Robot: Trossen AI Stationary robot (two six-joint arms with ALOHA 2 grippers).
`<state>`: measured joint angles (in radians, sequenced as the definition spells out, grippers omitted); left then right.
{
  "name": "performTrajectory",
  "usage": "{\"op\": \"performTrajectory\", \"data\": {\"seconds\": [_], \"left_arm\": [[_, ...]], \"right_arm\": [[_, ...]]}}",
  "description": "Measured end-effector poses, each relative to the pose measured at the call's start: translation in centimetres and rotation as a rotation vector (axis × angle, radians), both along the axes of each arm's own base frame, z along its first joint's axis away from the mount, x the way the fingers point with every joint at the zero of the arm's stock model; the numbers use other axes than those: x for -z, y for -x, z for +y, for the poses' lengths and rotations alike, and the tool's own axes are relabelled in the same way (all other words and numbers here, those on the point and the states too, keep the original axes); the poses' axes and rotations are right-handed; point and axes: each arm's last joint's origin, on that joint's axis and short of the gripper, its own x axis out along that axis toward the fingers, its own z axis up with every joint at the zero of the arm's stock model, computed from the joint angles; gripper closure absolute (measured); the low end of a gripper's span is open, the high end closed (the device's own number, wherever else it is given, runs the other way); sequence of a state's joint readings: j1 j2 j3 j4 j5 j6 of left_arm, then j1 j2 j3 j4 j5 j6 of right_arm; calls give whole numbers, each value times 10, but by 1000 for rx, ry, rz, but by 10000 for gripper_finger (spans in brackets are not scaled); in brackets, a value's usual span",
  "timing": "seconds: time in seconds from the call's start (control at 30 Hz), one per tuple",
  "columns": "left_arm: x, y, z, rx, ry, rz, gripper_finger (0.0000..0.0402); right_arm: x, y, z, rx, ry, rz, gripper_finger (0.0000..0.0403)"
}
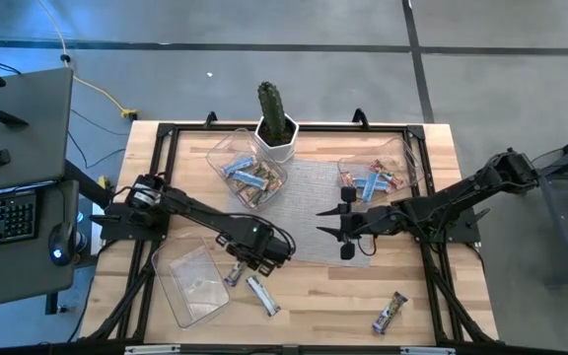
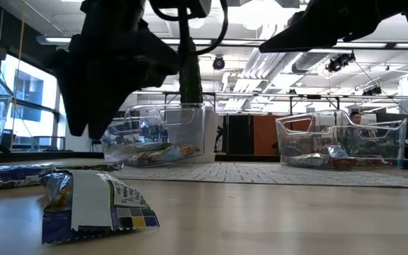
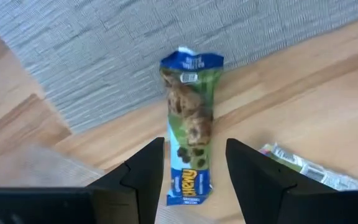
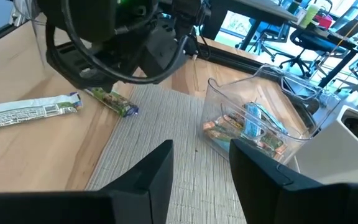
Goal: Pick and place Granola Bars by type
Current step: Put the blue granola bar into the bottom transparent bin
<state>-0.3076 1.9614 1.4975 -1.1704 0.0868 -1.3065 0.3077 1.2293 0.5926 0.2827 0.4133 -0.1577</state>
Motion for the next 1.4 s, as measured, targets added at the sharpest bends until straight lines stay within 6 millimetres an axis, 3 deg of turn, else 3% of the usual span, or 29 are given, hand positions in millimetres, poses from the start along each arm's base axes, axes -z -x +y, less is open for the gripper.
{"op": "performTrajectory", "data": {"seconds": [0.47, 1.1, 1.4], "left_arm": [[28, 11, -16, 10, 44, -10, 234], [48, 22, -8, 10, 34, 23, 235], [48, 19, -9, 66, 40, -3, 302]], "right_arm": [[0, 0, 0, -1, 0, 1, 263], [0, 0, 0, -4, -2, 2, 263], [0, 0, 0, -4, -2, 2, 263]]}}
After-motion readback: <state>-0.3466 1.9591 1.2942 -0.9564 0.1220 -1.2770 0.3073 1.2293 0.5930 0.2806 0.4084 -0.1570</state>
